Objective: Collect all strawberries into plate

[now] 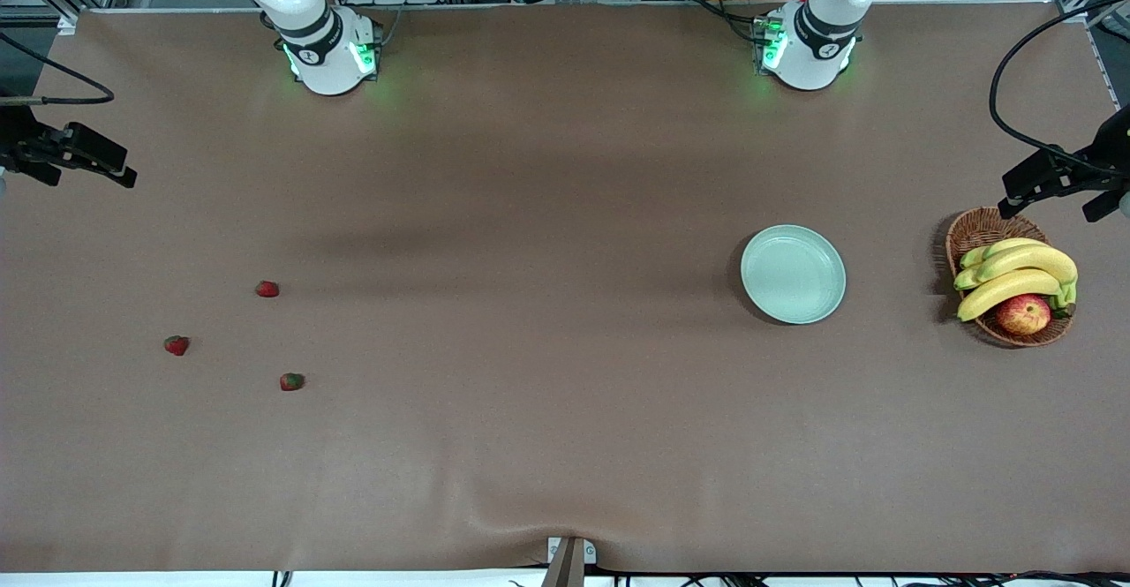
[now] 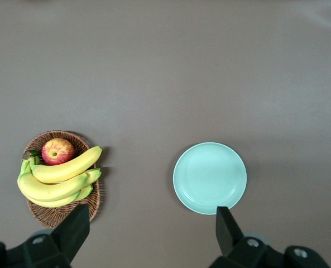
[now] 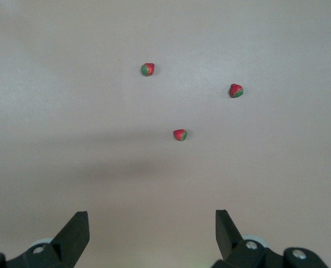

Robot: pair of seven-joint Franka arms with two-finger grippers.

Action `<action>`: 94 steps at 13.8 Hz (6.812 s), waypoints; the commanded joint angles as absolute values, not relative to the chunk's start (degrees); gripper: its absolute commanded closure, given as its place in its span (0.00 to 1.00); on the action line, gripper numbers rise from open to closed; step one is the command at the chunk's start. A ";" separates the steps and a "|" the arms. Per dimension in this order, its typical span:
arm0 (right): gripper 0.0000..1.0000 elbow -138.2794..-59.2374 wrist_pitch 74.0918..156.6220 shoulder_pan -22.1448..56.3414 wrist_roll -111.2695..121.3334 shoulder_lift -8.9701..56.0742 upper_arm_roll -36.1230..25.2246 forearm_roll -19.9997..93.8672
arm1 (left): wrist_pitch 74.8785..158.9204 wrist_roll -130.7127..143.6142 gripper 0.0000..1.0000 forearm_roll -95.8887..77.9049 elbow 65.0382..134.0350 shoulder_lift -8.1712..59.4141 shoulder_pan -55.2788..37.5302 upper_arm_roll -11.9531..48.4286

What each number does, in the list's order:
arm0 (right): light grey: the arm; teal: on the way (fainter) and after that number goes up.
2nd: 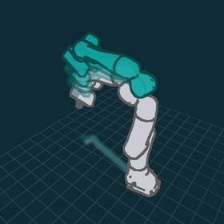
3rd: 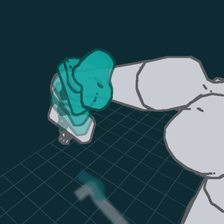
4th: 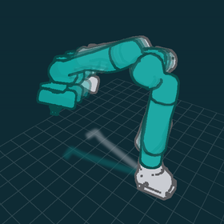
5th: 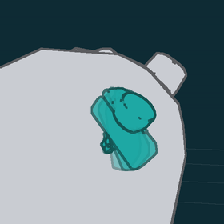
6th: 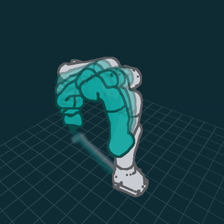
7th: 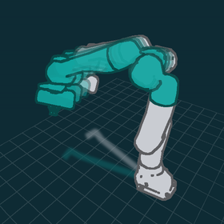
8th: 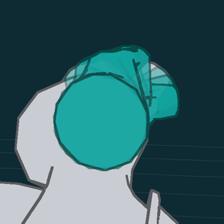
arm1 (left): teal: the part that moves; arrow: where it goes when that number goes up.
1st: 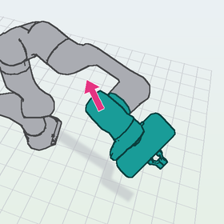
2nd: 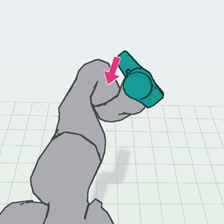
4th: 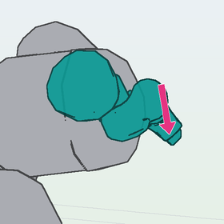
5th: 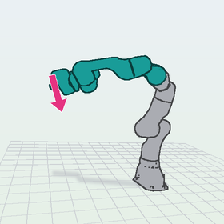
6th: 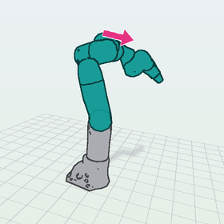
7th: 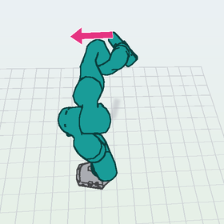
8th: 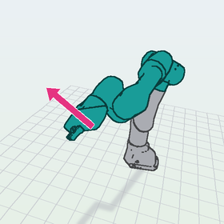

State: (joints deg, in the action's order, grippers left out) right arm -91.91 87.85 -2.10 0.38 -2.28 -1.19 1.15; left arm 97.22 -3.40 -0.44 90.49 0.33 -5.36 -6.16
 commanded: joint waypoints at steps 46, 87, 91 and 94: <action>0.00 -123.49 142.74 -7.29 0.97 26.28 -0.44 0.18 | 95.54 -3.60 0.00 -1.14 90.09 1.32 -5.27 -5.98; 0.87 -80.86 137.96 36.99 -60.71 46.22 -0.09 9.58 | 94.48 -3.43 0.00 -1.23 90.35 2.11 -5.45 -5.98; 0.87 -80.86 140.10 40.07 -64.59 47.98 -0.09 9.49 | 94.39 -3.43 0.00 -1.32 90.35 2.20 -5.36 -5.98; 0.86 -80.16 141.67 40.69 -65.39 49.30 -0.18 9.49 | 94.40 -3.43 0.00 -1.41 90.44 2.46 -5.54 -5.98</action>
State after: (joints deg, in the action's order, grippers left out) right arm -82.85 141.26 40.15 -64.48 47.42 0.51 8.95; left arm 95.28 -3.40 -0.45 90.92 2.06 -5.49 -6.01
